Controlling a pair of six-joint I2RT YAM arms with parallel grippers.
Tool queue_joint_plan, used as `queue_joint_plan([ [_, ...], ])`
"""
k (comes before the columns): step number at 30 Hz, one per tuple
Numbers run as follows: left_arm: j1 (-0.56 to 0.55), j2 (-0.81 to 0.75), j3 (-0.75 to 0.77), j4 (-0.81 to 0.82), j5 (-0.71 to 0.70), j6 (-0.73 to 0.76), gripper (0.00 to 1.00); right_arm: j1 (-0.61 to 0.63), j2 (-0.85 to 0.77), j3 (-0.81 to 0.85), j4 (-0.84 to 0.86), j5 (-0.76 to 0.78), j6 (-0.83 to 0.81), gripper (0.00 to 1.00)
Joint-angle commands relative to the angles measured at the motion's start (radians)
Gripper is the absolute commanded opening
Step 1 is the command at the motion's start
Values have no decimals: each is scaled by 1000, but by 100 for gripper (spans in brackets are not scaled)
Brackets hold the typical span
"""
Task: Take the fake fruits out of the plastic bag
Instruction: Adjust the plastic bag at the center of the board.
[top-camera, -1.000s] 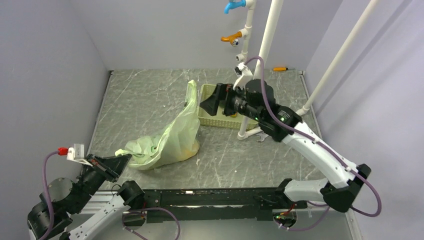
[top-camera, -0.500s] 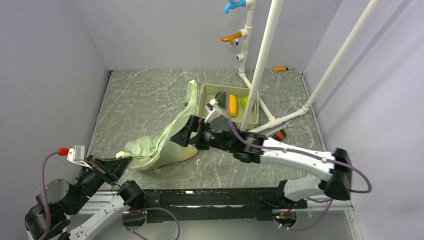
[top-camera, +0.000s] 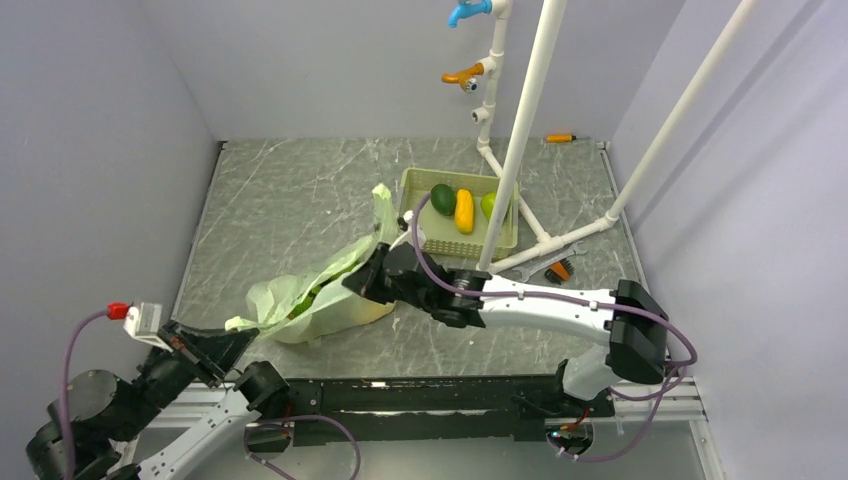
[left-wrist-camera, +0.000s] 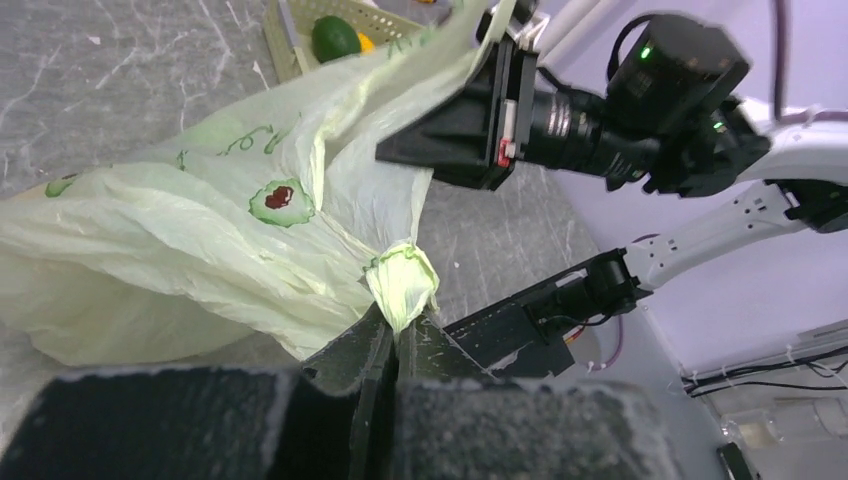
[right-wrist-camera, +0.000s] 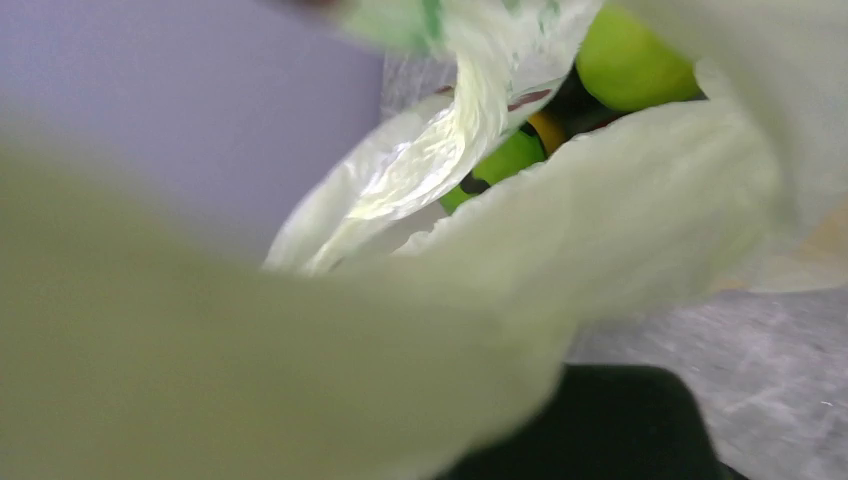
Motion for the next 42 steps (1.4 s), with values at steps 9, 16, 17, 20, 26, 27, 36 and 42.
queue_joint_plan([
  [9, -9, 320, 488, -22, 25, 332, 64, 19, -172, -239, 193, -46, -292, 0],
  [16, -19, 654, 529, 9, -77, 564, 93, 18, -180, -181, 140, -84, -398, 0],
  [17, -20, 705, 525, 16, -124, 591, 95, 18, -185, -187, 144, -87, -404, 0],
  [20, -9, 841, 511, 71, -160, 659, 99, 18, -201, -211, 161, -97, -421, 0],
  [26, 181, 1054, 487, 125, 106, 734, 99, -8, -245, -233, 131, -130, -473, 0],
  [27, 220, 1066, 457, 145, 147, 731, 99, -18, -257, -246, 134, -144, -473, 0],
  [36, 296, 1006, 58, 426, 300, 728, 99, -95, -310, -331, 200, -265, -461, 0],
  [42, 297, 1045, -60, 563, 289, 720, 99, -126, -305, -365, 231, -321, -449, 0],
])
